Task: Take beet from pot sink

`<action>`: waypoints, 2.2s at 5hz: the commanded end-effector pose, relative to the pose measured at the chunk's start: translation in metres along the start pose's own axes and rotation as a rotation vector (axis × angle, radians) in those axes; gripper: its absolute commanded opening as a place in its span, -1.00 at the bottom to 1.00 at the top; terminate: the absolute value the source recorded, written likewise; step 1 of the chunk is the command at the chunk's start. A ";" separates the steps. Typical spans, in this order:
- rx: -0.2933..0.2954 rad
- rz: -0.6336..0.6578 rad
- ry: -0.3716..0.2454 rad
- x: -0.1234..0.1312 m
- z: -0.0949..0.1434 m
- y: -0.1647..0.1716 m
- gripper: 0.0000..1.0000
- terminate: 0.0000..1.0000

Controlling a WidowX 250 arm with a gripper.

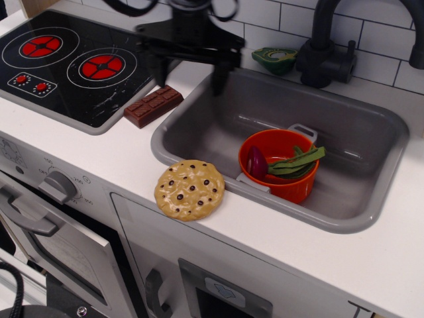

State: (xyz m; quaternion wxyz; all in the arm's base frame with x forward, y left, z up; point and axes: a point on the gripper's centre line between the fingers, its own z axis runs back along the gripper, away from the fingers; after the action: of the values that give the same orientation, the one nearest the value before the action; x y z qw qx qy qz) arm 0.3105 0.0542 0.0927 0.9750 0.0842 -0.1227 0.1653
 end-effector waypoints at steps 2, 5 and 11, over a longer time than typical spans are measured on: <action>-0.154 -0.629 0.035 -0.018 0.000 -0.047 1.00 -1.00; -0.142 -0.771 0.013 -0.024 -0.017 -0.085 1.00 -1.00; -0.114 -0.829 0.072 -0.044 -0.064 -0.109 1.00 -1.00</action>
State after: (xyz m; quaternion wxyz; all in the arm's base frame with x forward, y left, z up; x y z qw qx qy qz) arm 0.3180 -0.0467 -0.0083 0.9687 0.0631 -0.0305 -0.2381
